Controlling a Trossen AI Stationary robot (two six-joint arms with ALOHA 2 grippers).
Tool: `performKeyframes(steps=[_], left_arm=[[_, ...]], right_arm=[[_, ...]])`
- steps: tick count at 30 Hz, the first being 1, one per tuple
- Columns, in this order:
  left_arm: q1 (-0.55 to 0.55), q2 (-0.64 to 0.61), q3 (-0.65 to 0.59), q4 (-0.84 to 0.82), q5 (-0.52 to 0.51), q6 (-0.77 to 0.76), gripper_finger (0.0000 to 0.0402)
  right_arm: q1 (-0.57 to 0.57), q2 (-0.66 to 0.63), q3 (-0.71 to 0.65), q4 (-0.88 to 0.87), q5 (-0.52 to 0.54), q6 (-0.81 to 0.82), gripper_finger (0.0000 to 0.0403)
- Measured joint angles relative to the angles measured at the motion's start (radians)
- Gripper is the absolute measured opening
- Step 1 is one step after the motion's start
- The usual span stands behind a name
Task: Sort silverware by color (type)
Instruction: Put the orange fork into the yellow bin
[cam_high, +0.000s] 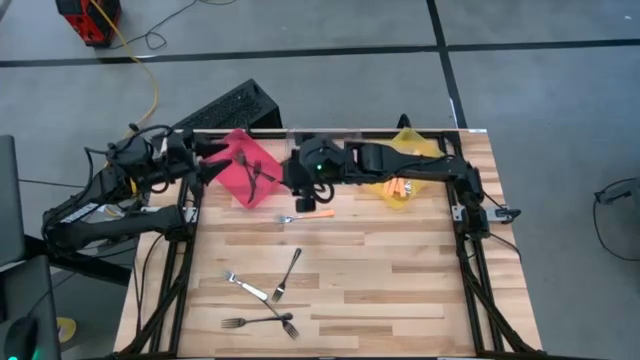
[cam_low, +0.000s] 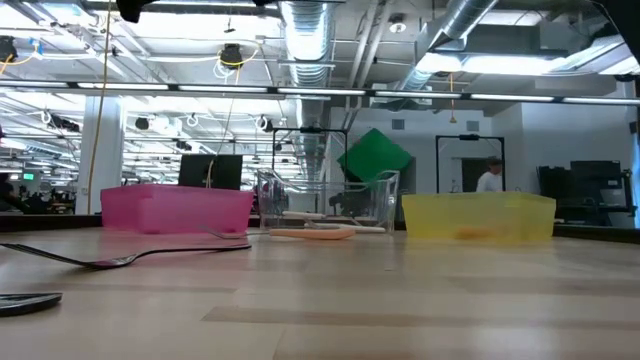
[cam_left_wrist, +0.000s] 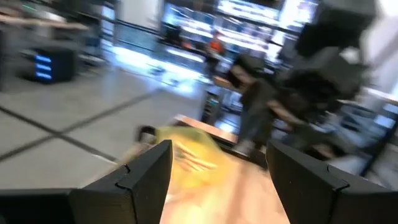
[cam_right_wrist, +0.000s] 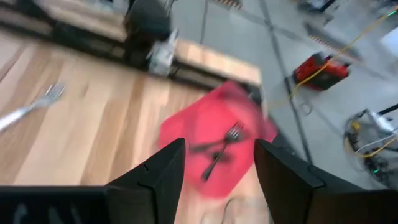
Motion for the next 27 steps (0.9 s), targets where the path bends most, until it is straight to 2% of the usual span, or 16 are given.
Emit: performKeyframes(steps=[5, 8, 17, 22, 27], left_arm=[[-0.001, 0.000, 0.000, -0.030, 0.202, -0.030, 0.0244], [-0.011, 0.000, 0.000, -0.043, 0.258, -0.055, 0.0244], [-0.127, 0.034, 0.000, -0.057, 0.259, -0.068, 0.0244], [-0.195, 0.071, 0.000, -0.055, 0.207, -0.066, 0.0244], [-0.257, 0.099, 0.000, -0.003, 0.187, -0.063, 0.0244]], right_arm=[[0.036, 0.000, 0.000, -0.129, -0.030, 0.049, 0.0217], [0.054, 0.000, 0.000, -0.176, -0.042, 0.094, 0.0217], [0.092, 0.000, 0.000, -0.285, -0.070, 0.158, 0.0217], [0.120, 0.000, 0.000, -0.296, -0.087, 0.180, 0.0217], [0.129, 0.000, 0.000, -0.389, -0.102, 0.183, 0.0217]])
